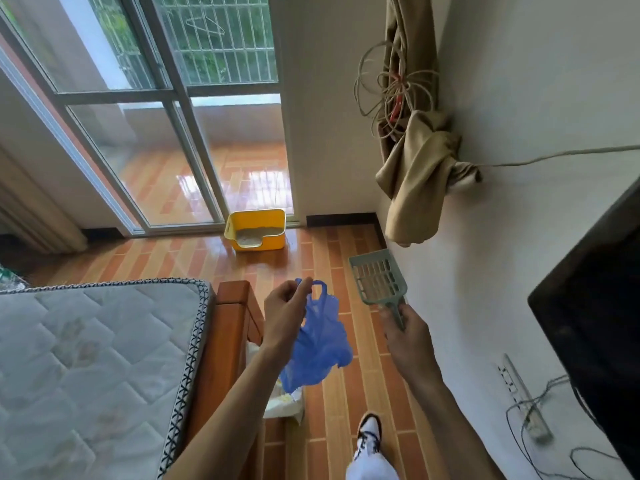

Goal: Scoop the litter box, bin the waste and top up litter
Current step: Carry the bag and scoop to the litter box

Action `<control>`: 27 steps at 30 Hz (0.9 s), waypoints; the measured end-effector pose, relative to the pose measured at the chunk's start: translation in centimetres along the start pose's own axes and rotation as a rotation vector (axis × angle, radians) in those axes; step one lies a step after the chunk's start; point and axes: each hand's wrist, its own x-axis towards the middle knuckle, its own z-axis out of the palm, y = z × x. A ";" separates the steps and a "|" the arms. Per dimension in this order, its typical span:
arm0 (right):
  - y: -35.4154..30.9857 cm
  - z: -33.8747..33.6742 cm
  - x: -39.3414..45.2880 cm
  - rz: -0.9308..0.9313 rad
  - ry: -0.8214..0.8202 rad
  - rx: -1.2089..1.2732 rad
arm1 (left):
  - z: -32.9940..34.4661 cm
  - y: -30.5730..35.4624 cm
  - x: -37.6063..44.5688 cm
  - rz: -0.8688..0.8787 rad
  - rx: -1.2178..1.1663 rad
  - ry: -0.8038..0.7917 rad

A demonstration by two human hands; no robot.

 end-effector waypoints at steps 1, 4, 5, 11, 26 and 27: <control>-0.1 0.3 1.1 0.000 -0.004 0.001 | 0.2 0.1 1.0 0.003 0.002 0.001; 0.2 1.6 6.4 0.015 -0.009 0.009 | 1.3 0.0 6.0 0.011 0.004 0.011; 0.2 2.0 8.4 0.023 -0.011 0.011 | 1.7 0.1 8.0 0.010 0.012 0.018; -0.8 3.5 18.7 0.042 -0.077 0.004 | 4.0 1.2 17.9 -0.031 0.082 0.067; -4.0 11.9 38.5 0.020 -0.264 0.020 | 5.2 3.3 36.6 -0.042 0.013 0.313; -4.3 12.7 39.9 0.017 -0.270 0.022 | 4.9 3.4 38.0 -0.036 0.009 0.329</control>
